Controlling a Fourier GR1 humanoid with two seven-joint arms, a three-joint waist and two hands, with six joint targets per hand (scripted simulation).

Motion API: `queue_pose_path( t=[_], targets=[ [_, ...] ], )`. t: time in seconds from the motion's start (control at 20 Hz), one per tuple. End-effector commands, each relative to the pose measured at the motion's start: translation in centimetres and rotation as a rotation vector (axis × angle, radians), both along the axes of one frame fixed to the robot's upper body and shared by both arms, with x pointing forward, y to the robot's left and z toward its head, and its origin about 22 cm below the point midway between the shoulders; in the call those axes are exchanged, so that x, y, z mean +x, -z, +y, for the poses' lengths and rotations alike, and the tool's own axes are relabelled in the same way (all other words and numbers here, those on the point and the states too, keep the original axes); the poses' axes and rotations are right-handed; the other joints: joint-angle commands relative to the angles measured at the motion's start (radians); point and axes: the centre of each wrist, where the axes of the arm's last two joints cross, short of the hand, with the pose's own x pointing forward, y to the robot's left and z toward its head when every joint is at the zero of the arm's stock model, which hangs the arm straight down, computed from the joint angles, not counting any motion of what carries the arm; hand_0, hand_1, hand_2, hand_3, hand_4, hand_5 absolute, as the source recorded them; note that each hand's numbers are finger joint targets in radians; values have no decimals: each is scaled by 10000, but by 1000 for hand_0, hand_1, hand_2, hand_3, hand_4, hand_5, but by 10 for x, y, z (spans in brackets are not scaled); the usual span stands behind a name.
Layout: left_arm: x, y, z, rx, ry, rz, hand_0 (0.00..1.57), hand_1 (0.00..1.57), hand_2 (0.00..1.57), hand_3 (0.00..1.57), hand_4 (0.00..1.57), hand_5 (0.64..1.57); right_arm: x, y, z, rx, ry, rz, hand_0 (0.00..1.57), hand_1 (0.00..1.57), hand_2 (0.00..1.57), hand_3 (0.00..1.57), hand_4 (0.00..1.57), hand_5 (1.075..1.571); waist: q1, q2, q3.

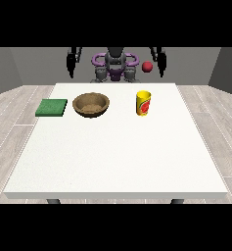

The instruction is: Pick the cup and pour the ball into the bowl, then pick the bowl and place it on the pad

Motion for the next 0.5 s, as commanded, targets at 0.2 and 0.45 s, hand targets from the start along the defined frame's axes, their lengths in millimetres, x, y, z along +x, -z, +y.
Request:
queue_pose_path(
  t=[0.2,0.45],
  targets=[
    [3,-32,7,338,111,-319,0,0,0,0,0,1535,2,-29,-10,-388,48,-161,0,0,0,305,1058,1571,-69,-2594,-67],
    [12,-59,-27,-3159,672,100,0,0,0,0,0,1537,8,-71,70,1900,-780,10,0,0,0,0,846,1570,274,-4818,-88]
  ],
)
